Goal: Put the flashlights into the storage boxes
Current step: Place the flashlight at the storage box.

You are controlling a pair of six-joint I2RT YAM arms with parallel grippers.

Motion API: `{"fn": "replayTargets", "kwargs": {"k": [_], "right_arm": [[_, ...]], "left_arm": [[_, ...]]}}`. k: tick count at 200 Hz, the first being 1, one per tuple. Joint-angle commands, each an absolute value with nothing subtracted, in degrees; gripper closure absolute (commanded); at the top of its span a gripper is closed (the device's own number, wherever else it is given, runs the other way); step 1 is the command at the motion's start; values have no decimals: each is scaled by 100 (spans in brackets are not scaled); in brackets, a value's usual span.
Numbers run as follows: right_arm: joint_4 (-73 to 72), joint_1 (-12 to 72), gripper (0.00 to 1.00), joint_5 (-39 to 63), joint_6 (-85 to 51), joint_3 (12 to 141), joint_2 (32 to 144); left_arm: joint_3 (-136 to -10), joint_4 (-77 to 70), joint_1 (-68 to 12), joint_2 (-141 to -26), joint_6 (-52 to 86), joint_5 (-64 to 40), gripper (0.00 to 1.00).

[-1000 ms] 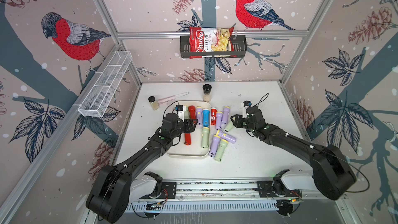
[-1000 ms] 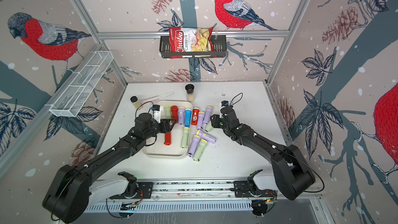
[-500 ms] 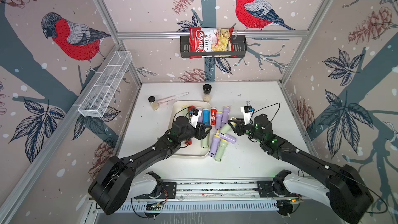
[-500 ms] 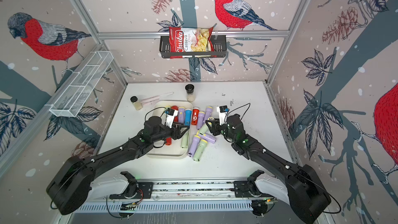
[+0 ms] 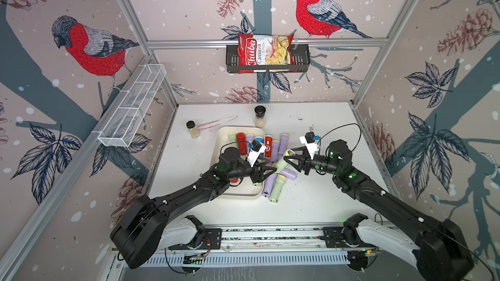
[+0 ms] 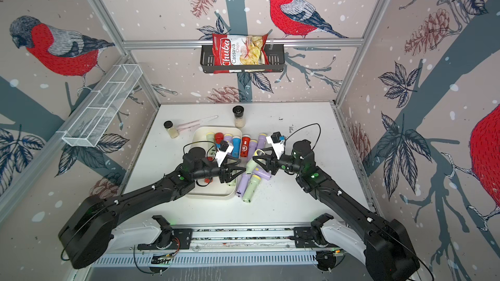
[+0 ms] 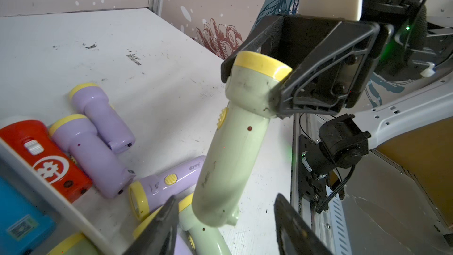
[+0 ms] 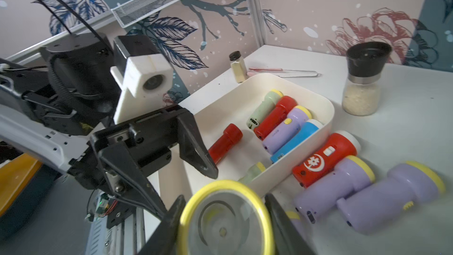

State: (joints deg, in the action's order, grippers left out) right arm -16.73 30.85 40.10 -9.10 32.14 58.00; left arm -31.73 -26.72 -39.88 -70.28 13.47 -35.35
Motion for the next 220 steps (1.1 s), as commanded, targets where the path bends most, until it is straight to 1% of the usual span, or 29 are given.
{"fn": "replayTargets", "kwargs": {"k": [1, 29, 63, 115, 170, 179, 203, 220], "right_arm": [[-1762, 3086, 66, 4699, -662, 3358, 5865], [-1623, 3083, 66, 5002, -562, 3512, 5958], [-1710, 3083, 66, 5061, -571, 3559, 5974], [-1932, 3063, 66, 5254, -709, 3612, 6080], [-2061, 3050, 66, 5256, -827, 3621, 6077], [-2068, 3050, 66, 5269, -851, 3621, 6077], [-2043, 3050, 66, 5258, -853, 3621, 6074], [-2013, 3054, 65, 5177, -844, 3604, 6055]], "left_arm": [[-3306, -2951, -4038, -7147, 1152, -3885, 39], [-3426, -2942, -4060, -7282, 1083, -4093, 39], [-3488, -2807, -4113, -7296, 947, -4174, 40], [-3498, -2716, -4146, -7323, 843, -4158, 44], [-3534, -2491, -4148, -7418, 730, -4031, 45], [-3539, -2483, -4148, -7418, 721, -4015, 49], [-3535, -2467, -4148, -7397, 703, -3959, 62], [-3531, -2433, -4148, -7344, 730, -3840, 66]]}}
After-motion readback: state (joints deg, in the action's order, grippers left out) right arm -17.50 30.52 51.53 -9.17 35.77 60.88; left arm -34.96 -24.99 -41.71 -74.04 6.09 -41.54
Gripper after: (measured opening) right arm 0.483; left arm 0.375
